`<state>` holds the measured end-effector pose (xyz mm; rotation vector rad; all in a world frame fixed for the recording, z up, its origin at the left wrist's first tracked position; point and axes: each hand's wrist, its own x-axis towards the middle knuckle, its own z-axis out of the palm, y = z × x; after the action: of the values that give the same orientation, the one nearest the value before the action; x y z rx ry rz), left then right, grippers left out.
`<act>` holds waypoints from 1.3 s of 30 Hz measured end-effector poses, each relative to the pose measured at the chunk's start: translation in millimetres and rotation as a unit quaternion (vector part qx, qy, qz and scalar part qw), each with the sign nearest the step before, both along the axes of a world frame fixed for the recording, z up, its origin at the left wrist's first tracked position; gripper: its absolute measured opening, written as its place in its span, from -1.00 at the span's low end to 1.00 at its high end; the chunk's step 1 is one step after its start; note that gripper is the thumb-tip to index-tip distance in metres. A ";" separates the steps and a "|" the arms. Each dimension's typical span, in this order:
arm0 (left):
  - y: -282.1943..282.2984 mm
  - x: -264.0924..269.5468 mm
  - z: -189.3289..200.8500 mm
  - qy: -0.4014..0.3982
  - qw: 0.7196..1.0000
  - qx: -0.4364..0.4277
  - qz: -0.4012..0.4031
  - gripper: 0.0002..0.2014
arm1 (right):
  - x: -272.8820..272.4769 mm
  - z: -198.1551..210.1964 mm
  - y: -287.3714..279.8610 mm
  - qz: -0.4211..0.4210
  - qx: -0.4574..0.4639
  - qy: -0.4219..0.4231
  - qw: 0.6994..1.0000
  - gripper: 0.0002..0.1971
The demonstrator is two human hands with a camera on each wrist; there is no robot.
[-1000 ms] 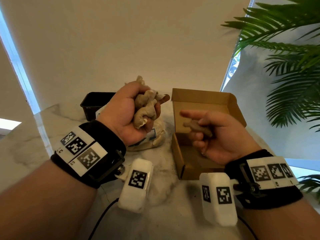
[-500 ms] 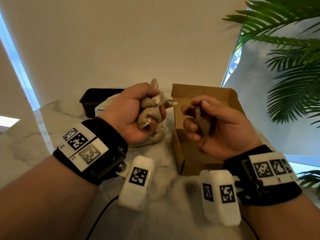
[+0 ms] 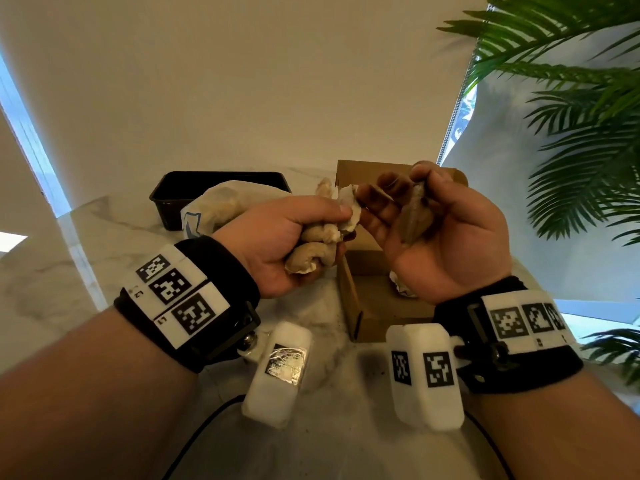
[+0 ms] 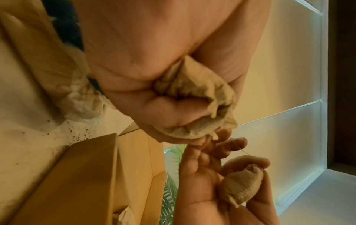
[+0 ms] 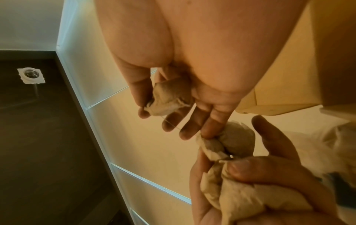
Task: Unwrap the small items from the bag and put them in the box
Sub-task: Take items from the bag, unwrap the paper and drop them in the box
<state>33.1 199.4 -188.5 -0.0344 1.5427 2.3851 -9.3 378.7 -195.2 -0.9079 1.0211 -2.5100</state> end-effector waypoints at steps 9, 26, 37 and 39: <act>-7.2 -4.5 6.4 -0.006 0.995 0.075 0.060 -0.94 | -3.5 -1.4 0.7 -0.074 0.063 -0.029 0.995 -0.81; -13.9 -5.1 5.1 0.096 0.985 -0.065 0.132 -0.69 | 3.6 19.4 -14.3 -0.041 0.044 -0.068 0.996 -0.84; -12.4 -3.5 5.0 0.175 0.943 -0.239 0.154 -0.86 | -10.8 24.0 -27.5 -0.025 0.055 -0.085 0.995 -0.73; -10.4 -5.9 3.8 0.187 0.926 -0.258 0.204 -0.85 | -11.2 15.2 -21.4 -0.016 0.067 -0.089 0.994 -0.71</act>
<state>27.2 189.0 -184.7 -0.0142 2.5348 2.2801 -20.5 357.3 -180.1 -0.6219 1.1368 -2.4622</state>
